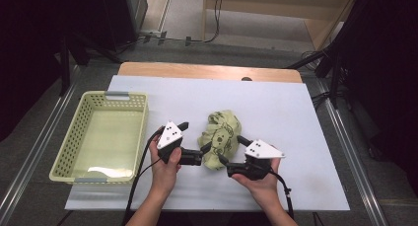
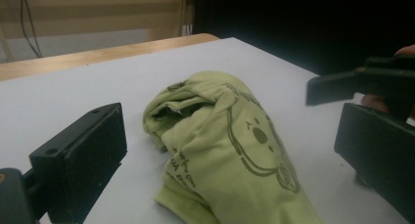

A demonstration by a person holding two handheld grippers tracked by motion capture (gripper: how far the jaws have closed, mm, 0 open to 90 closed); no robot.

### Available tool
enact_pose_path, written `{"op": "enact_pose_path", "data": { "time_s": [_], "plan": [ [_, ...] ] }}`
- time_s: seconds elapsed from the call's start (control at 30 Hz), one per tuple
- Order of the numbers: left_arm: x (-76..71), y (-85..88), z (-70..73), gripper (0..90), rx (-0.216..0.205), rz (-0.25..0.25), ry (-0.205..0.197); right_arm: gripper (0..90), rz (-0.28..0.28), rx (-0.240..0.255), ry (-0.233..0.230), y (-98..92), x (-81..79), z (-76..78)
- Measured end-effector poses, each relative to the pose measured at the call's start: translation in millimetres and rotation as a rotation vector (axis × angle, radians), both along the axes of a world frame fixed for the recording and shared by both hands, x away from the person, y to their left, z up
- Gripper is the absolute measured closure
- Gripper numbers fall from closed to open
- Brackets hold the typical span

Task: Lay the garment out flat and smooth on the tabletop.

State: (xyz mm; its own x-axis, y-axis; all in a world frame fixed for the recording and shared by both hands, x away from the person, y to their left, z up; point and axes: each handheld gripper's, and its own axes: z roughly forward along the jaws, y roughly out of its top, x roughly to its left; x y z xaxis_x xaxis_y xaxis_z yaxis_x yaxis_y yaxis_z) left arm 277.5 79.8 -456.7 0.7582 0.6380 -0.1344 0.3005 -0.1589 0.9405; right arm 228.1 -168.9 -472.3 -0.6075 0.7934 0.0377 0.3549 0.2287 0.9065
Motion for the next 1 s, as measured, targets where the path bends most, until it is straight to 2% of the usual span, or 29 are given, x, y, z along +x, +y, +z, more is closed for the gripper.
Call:
{"op": "enact_pose_path", "data": {
  "time_s": [0.2,0.27,0.33,0.4,0.43,0.5,0.53,0.57,0.63,0.77,0.9,1.0],
  "plan": [
    [-1.1,-3.4,-14.6,0.0,0.033,-0.013,0.032,15.8,0.018,-0.104,0.029,25.3,-3.4,-17.6],
    [-0.9,-4.0,-17.6,0.0,0.033,-0.012,0.038,18.2,-0.009,-0.147,0.05,30.9,-3.1,-26.0],
    [-1.1,-4.0,-17.5,0.0,0.03,-0.013,0.038,24.8,-0.044,-0.171,0.063,32.2,-2.7,-32.6],
    [-1.4,-3.2,-16.7,0.0,0.032,-0.015,0.035,42.0,-0.085,-0.206,0.053,30.8,-2.9,-36.5],
    [-1.7,-2.8,-16.4,0.0,0.032,-0.013,0.034,52.3,-0.087,-0.202,0.054,27.7,-2.5,-36.8],
    [-2.2,-2.2,-16.2,0.0,0.031,-0.012,0.035,70.9,-0.044,-0.145,0.098,19.6,0.3,-35.4],
    [-2.3,-2.1,-16.3,0.0,0.028,-0.012,0.035,75.2,-0.021,-0.115,0.108,14.8,1.1,-34.0],
    [-2.3,-2.0,-16.2,0.0,0.028,-0.013,0.035,79.3,-0.01,-0.104,0.099,10.1,0.9,-31.7],
    [-2.2,-1.7,-15.7,0.0,0.022,-0.018,0.034,81.6,0.003,-0.072,0.077,0.2,-0.6,-23.3],
    [-2.3,-1.2,-15.9,0.0,0.017,-0.022,0.038,82.1,0.009,0.021,0.04,-24.0,-2.7,-0.5],
    [-2.0,-2.0,-17.2,0.0,0.016,-0.025,0.042,82.2,-0.024,0.08,0.018,-52.3,-3.5,19.6],
    [-2.9,-3.9,-17.9,0.0,0.022,-0.031,0.044,82.2,-0.066,0.104,0.015,-73.7,-1.6,24.9]
  ]
}}
